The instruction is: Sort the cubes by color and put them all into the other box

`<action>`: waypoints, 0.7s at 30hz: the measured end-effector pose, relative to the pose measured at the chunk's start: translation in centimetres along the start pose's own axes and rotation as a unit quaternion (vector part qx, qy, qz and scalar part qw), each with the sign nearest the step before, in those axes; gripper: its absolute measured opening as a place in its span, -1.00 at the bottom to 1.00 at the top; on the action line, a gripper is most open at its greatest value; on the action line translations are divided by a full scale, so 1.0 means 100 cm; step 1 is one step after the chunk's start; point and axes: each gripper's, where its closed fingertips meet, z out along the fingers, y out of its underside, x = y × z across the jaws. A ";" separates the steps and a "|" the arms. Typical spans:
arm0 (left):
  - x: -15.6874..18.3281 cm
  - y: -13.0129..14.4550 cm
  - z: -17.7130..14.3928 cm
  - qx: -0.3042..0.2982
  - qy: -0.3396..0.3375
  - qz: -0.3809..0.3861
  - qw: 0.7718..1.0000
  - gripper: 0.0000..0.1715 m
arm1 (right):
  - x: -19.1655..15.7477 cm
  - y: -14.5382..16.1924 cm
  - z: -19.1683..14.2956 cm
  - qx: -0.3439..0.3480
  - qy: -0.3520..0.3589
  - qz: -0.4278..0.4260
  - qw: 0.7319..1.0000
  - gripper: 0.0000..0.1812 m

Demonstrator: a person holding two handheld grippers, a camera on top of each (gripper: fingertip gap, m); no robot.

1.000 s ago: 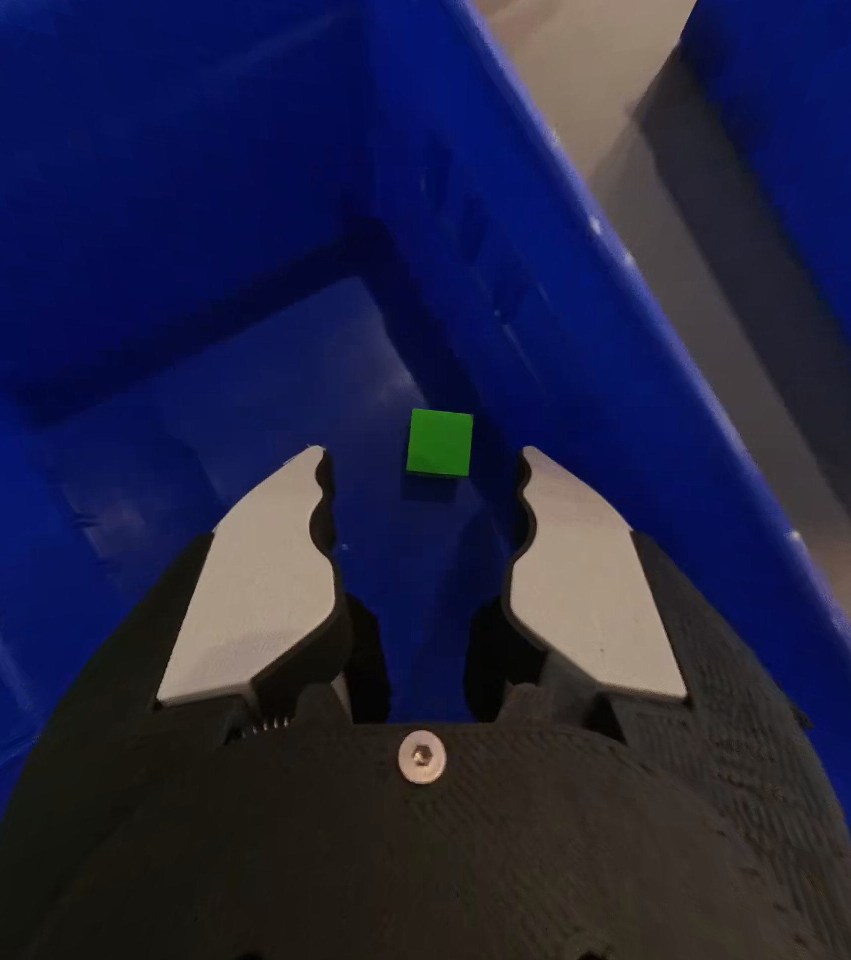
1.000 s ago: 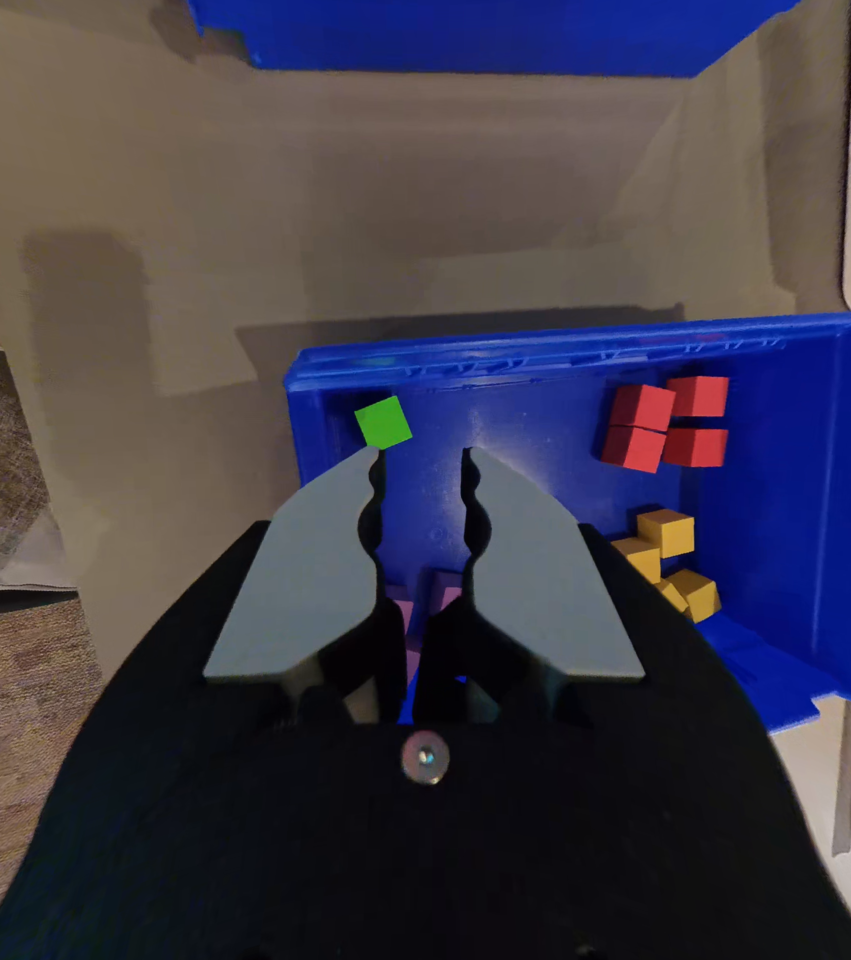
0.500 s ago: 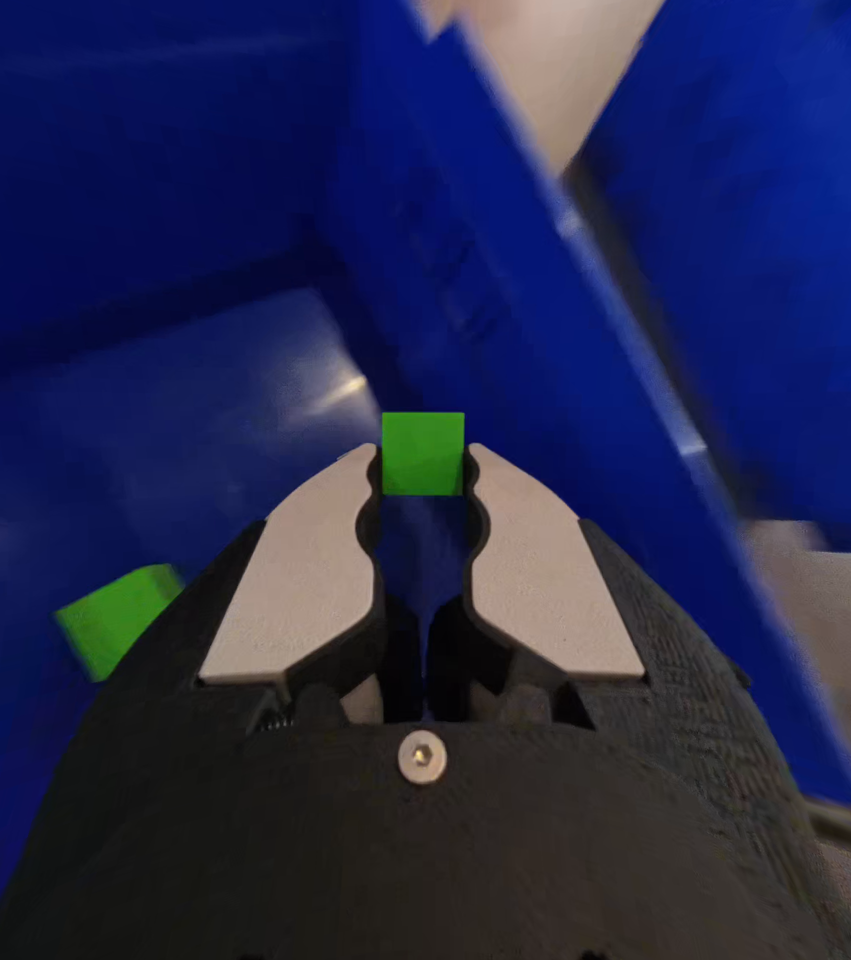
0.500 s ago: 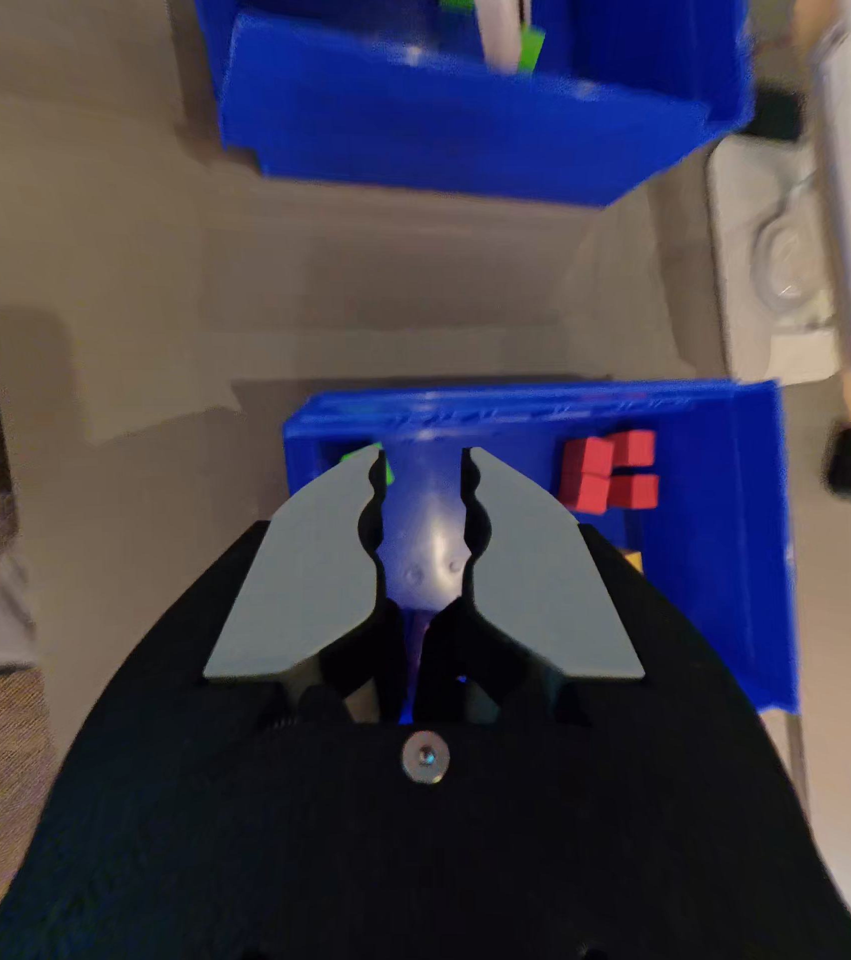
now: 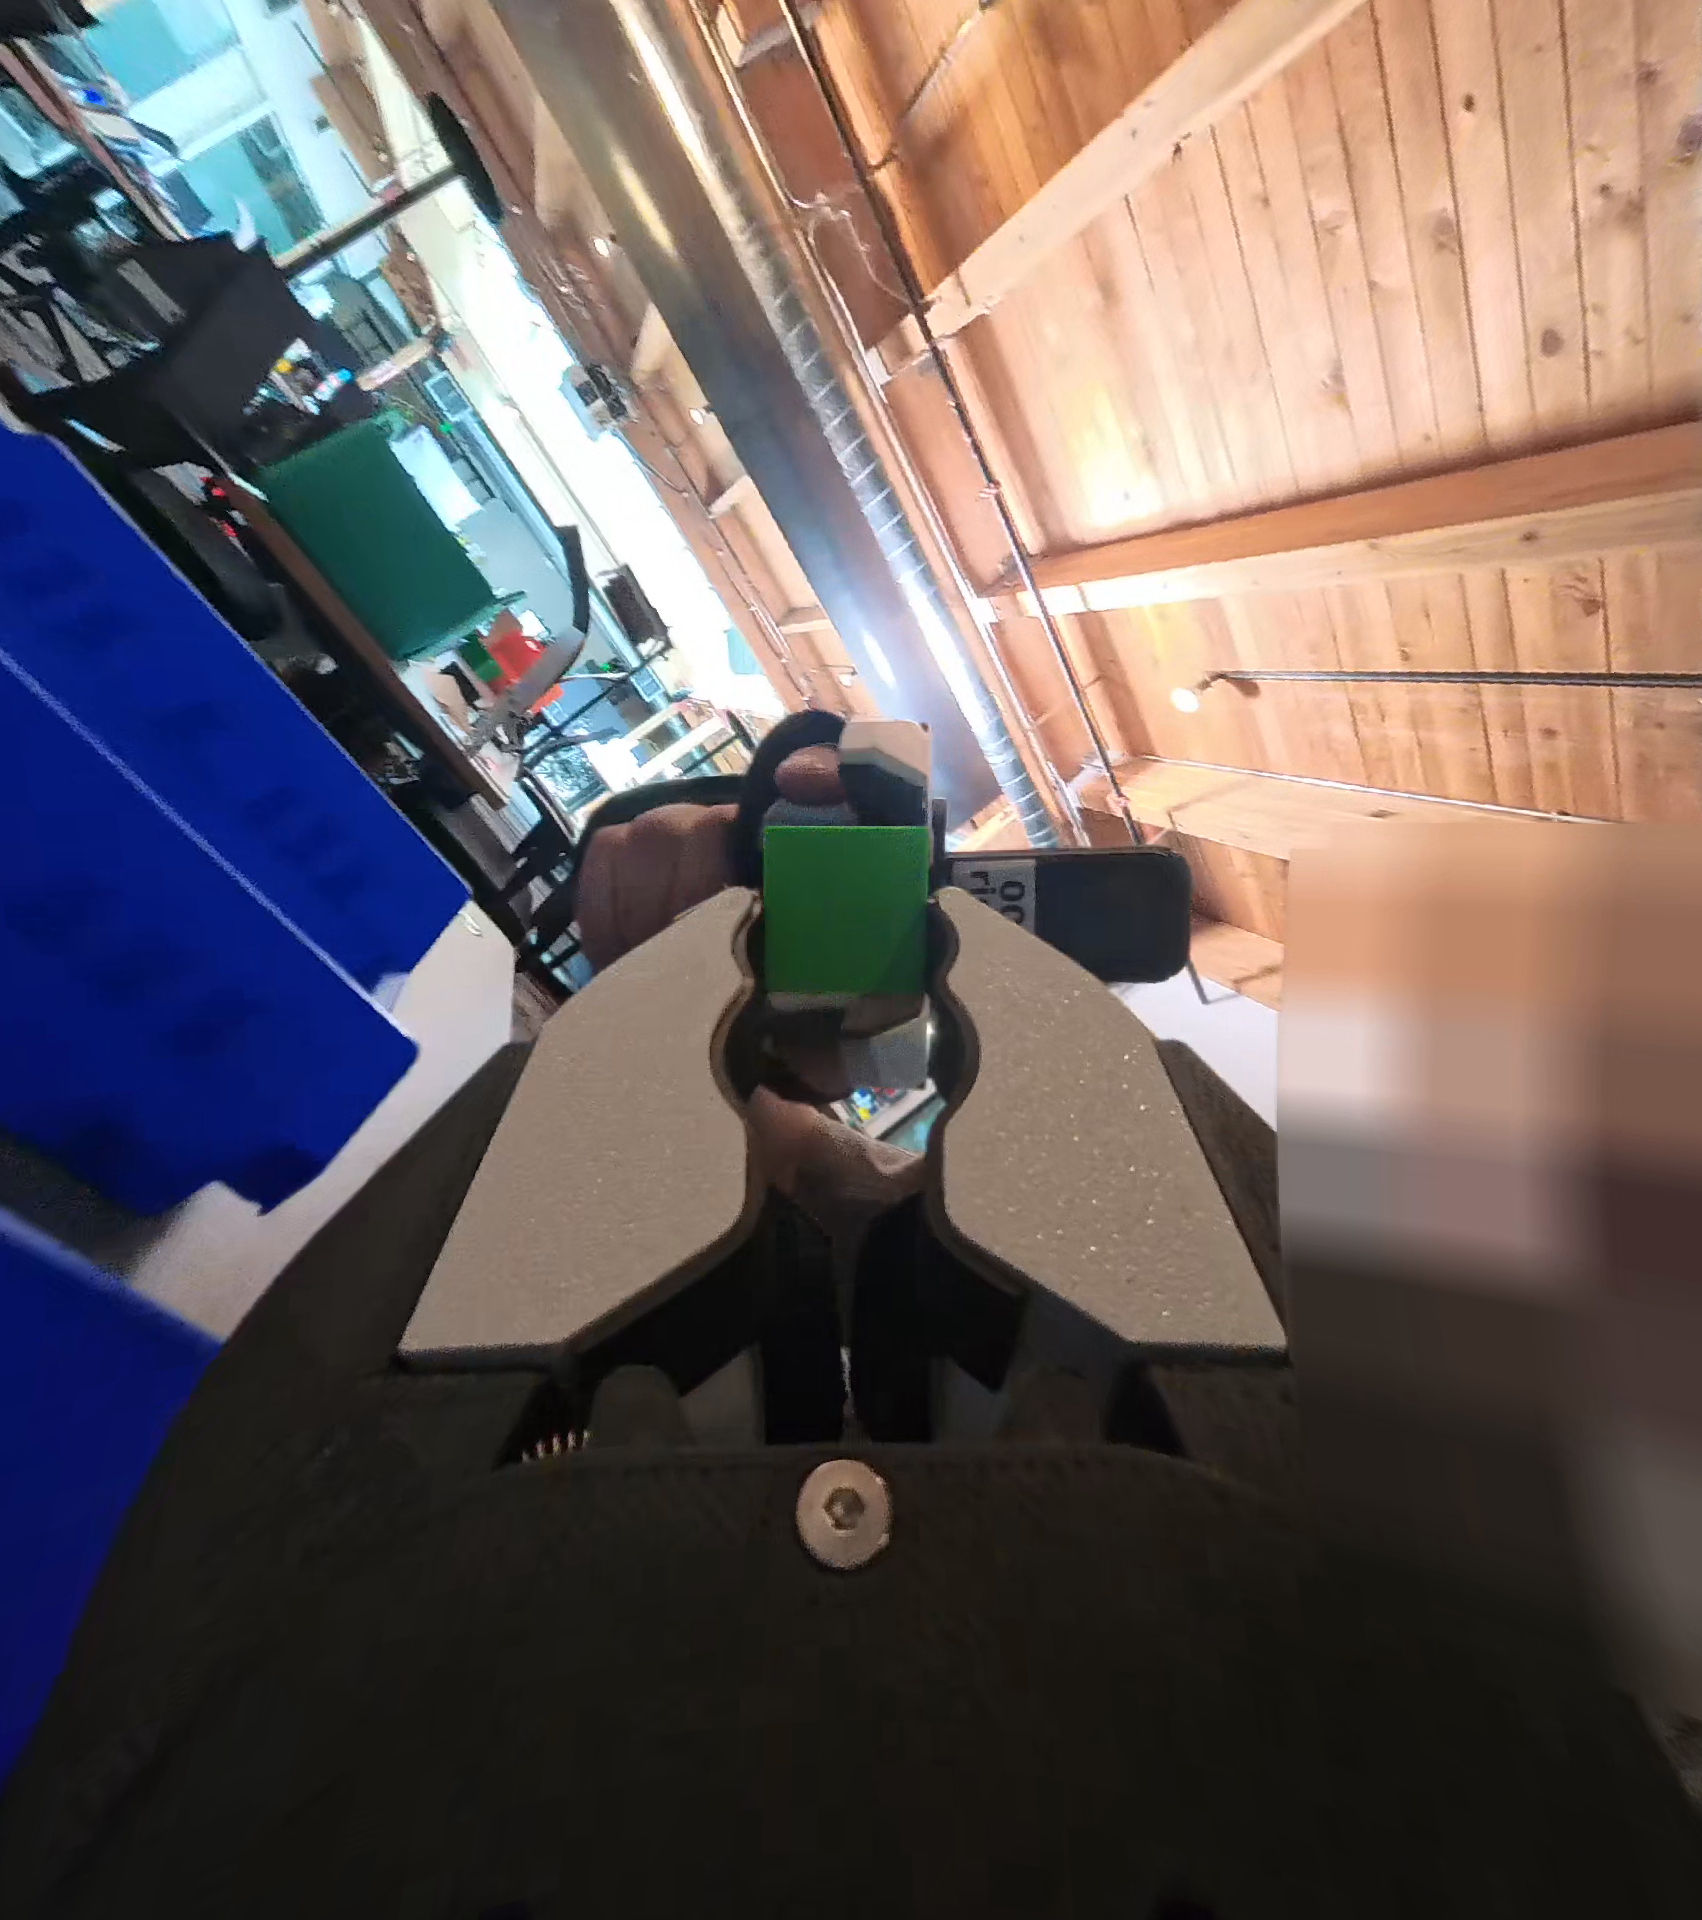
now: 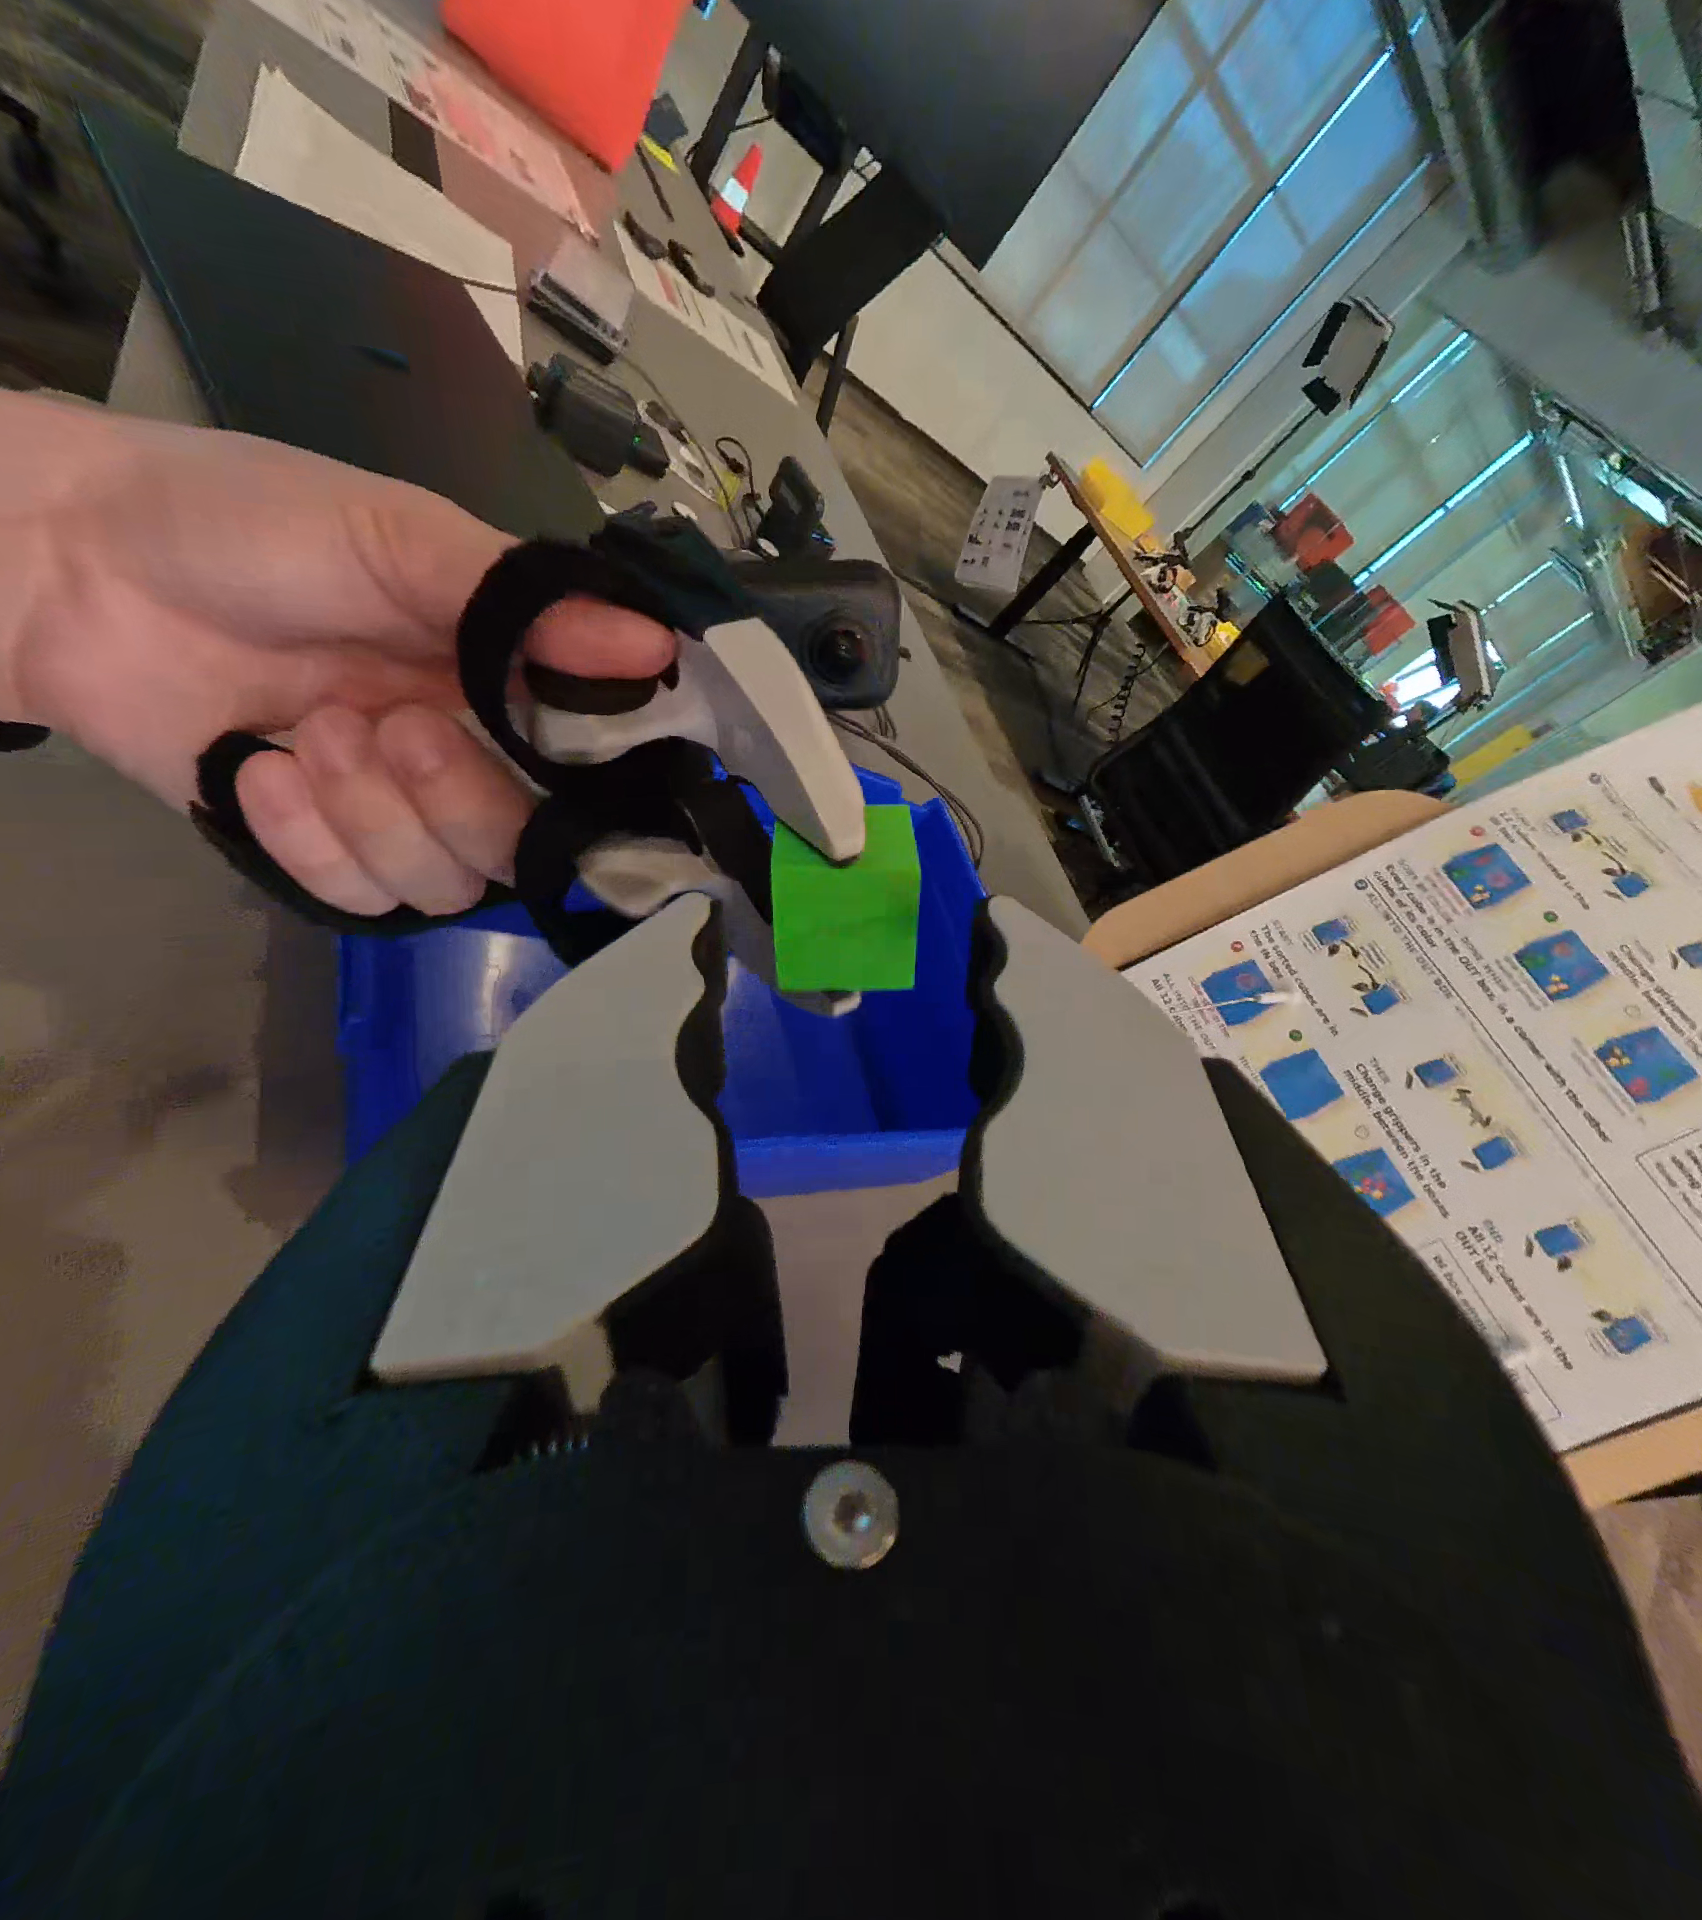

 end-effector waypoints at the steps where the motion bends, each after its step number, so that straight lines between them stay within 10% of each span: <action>1: 0.002 0.003 0.003 -0.006 0.004 0.001 1.000 -0.67 | 0.000 -0.002 0.003 0.001 0.002 -0.004 1.000 -0.52; 12: 0.010 -0.003 0.001 0.024 0.001 0.016 1.000 -0.53 | 0.010 0.006 -0.021 -0.061 0.000 -0.056 0.997 -0.70; 16: 0.010 -0.013 -0.027 0.041 -0.073 0.068 0.994 -0.58 | 0.018 0.075 -0.065 -0.222 -0.098 -0.028 0.970 -0.70; 21: 0.010 -0.019 -0.058 0.043 -0.145 0.107 0.983 -0.65 | -0.008 0.190 -0.135 -0.432 -0.260 0.072 0.861 -0.69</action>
